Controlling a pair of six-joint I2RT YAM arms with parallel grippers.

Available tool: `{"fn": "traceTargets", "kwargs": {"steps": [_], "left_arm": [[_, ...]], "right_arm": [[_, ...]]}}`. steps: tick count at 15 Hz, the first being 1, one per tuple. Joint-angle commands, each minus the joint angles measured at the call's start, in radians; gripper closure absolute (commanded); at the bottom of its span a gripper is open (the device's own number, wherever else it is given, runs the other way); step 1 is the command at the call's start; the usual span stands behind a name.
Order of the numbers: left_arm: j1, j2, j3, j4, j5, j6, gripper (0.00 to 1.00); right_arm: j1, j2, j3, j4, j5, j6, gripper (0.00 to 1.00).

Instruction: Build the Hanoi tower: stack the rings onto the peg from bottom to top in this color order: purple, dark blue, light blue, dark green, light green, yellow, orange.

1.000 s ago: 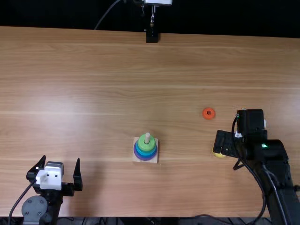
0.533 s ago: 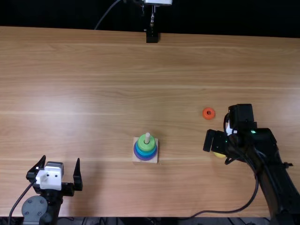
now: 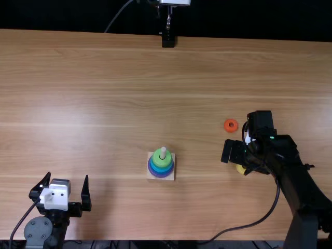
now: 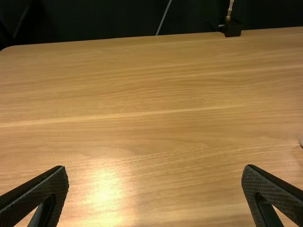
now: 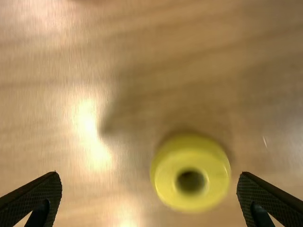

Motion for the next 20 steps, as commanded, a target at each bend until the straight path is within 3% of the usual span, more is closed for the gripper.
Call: {"fn": "traceTargets", "kwargs": {"steps": [1, 10, 20], "left_arm": [[-0.006, -0.012, -0.105, -0.081, 0.007, 0.007, 0.00], [-0.006, -0.012, -0.105, -0.081, 0.007, 0.007, 0.00], [-0.006, -0.012, -0.105, -0.081, 0.007, 0.007, 0.00]], "right_arm": [[-0.012, 0.026, 0.016, 0.013, -0.003, 0.005, 0.00], [-0.077, 0.026, -0.033, 0.013, -0.001, 0.003, 0.00], [-0.081, 0.026, -0.071, 0.015, 0.000, 0.003, 0.00]]}}
